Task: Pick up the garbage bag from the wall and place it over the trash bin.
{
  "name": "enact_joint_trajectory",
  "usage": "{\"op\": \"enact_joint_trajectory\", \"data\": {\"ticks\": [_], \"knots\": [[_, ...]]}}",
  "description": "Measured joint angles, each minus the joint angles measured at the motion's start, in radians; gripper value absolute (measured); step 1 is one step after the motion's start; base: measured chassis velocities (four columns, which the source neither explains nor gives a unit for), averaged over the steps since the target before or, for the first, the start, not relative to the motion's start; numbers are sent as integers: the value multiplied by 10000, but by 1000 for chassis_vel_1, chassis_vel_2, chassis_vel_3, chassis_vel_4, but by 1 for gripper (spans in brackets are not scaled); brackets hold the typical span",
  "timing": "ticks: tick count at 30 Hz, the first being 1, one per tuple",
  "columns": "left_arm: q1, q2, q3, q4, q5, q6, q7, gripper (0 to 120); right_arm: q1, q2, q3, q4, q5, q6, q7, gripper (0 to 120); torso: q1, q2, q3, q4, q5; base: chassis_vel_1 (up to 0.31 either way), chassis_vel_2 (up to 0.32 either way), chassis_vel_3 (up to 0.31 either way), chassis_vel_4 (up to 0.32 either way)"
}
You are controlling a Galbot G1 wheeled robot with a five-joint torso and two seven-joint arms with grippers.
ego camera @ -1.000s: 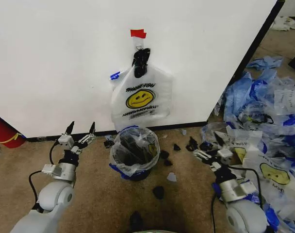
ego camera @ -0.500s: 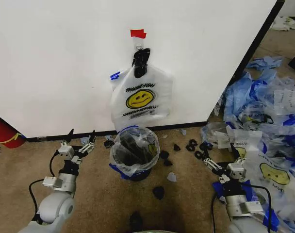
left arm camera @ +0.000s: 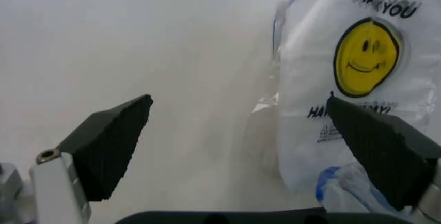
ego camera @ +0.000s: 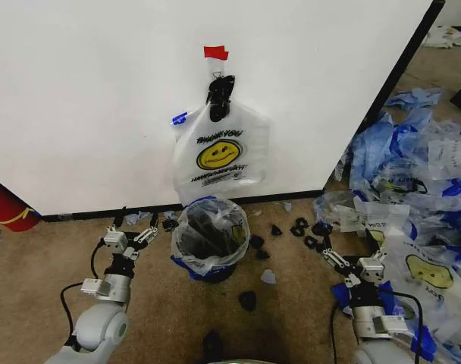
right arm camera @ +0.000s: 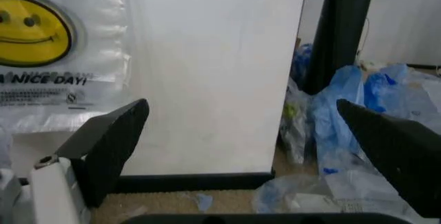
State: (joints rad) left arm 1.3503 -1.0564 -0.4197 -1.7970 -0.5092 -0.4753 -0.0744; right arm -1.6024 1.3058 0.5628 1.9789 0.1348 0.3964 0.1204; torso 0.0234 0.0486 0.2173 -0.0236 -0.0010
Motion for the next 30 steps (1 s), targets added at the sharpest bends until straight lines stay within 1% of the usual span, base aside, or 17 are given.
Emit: {"op": "enact_joint_trajectory", "data": {"ticks": [6, 30], "knots": [[-26, 54, -39, 26, -5, 8, -11, 100, 98, -13, -68, 166, -221, -270, 13, 100, 0, 0, 0, 1, -1, 0, 0, 0, 0], [-26, 64, -52, 27, -19, 32, -9, 100, 101, -19, -77, 199, -218, -313, 16, 100, 0, 0, 0, 0, 0, 0, 0, 0, 0]]}}
